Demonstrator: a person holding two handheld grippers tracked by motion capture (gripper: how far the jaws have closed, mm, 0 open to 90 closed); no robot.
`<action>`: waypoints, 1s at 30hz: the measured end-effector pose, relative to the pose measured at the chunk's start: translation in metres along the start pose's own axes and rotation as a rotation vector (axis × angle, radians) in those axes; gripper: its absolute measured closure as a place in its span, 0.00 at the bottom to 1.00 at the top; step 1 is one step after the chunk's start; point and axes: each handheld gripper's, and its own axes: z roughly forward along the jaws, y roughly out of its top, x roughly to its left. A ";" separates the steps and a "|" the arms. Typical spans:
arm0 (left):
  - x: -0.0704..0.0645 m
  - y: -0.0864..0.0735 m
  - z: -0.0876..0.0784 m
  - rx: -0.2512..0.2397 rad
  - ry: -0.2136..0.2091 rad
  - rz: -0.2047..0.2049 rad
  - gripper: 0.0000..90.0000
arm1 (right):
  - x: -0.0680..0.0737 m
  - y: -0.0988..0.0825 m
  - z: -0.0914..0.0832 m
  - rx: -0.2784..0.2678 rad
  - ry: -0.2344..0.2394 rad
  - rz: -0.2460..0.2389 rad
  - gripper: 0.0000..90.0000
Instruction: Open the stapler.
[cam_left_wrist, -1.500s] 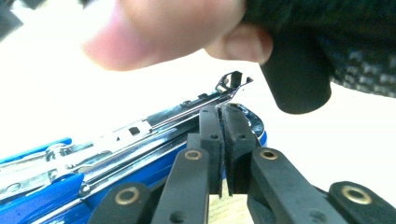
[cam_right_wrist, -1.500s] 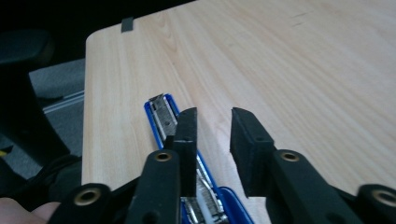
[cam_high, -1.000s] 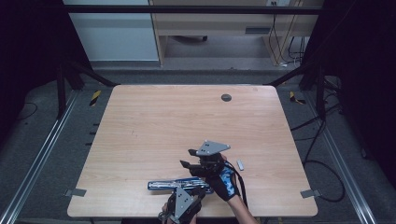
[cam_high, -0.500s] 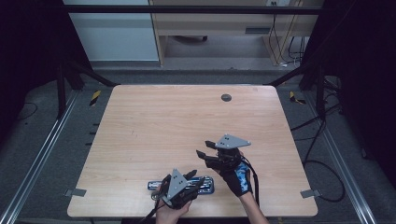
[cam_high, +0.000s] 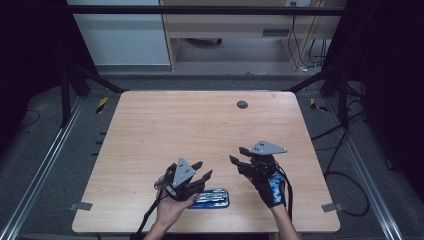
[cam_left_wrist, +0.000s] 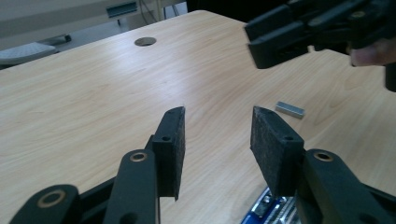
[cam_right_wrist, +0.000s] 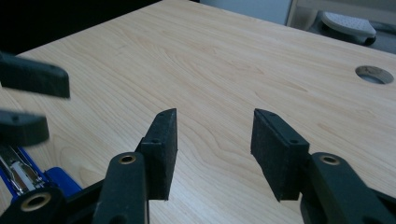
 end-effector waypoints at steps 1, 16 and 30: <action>0.003 0.002 -0.001 0.002 -0.004 -0.006 0.61 | -0.001 -0.001 -0.001 0.005 -0.005 0.003 0.57; 0.051 -0.004 -0.029 0.033 0.070 0.054 0.55 | -0.019 -0.016 -0.018 0.075 -0.049 -0.018 0.66; 0.101 -0.040 -0.067 0.078 0.129 -0.017 0.52 | -0.029 -0.033 -0.029 0.176 -0.101 0.013 0.60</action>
